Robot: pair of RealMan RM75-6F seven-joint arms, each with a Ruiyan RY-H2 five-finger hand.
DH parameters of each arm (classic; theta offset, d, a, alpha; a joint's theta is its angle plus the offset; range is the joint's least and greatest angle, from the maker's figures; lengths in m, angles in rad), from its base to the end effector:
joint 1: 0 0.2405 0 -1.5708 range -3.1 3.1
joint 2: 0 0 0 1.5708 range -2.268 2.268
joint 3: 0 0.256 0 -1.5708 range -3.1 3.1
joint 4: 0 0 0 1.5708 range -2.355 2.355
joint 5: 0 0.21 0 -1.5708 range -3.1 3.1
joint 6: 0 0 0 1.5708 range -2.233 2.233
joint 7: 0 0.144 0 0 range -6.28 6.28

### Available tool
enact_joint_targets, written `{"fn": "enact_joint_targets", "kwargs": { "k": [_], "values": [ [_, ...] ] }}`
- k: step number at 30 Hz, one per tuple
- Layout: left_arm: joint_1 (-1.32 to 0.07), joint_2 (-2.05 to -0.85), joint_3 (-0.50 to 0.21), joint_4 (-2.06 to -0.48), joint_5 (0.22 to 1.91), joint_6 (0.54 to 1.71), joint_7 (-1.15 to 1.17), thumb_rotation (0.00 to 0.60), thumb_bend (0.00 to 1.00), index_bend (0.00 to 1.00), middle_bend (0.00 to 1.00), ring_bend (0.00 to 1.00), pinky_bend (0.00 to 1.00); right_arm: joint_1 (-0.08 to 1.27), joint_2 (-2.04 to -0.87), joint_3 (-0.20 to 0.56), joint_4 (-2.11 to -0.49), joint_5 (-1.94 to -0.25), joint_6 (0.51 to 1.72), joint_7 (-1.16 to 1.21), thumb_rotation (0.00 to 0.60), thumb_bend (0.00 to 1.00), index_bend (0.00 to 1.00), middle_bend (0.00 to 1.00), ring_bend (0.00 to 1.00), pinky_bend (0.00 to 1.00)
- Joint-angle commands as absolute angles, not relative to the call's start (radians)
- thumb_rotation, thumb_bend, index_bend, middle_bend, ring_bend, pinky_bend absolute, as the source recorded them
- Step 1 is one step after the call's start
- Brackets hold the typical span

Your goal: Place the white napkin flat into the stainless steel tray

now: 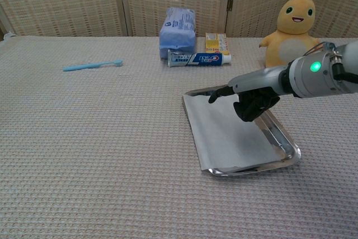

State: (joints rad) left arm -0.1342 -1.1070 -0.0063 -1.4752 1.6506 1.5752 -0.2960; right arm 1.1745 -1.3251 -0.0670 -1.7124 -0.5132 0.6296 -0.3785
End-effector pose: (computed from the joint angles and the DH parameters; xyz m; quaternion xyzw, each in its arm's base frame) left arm -0.3076 0.1877 0.1723 -0.6124 -0.3761 -0.4779 0.5051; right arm -0.1198 -0.3360 -0.0162 0.8128 -0.4723 0.1626 0.2997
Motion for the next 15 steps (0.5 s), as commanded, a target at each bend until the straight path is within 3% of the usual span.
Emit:
{"fn": "enact_joint_targets", "kwargs": {
  "k": [1, 8, 15],
  "values": [
    [-0.135, -1.109, -0.006, -1.477, 1.653, 1.574, -0.292, 0.6, 0.43, 0.0, 0.0, 0.0, 0.0, 1.149, -1.28, -0.097, -1.775, -0.566, 0.612, -0.364, 0.522, 0.95, 0.0, 0.95, 0.9, 0.95],
    [-0.133, -1.11, -0.003, -1.482, 1.661, 1.581, -0.281, 0.6, 0.43, 0.0, 0.0, 0.0, 0.0, 1.097, -1.233, -0.136, -1.862, -0.658, 0.62, -0.334, 0.524, 0.95, 0.0, 0.95, 0.9, 0.95],
    [-0.132, -1.108, -0.002, -1.484, 1.667, 1.588, -0.28, 0.6, 0.43, 0.0, 0.0, 0.0, 0.0, 1.046, -1.237, -0.122, -1.882, -0.782, 0.574, -0.262, 0.524, 0.95, 0.0, 0.95, 0.9, 0.95]
  ]
}}
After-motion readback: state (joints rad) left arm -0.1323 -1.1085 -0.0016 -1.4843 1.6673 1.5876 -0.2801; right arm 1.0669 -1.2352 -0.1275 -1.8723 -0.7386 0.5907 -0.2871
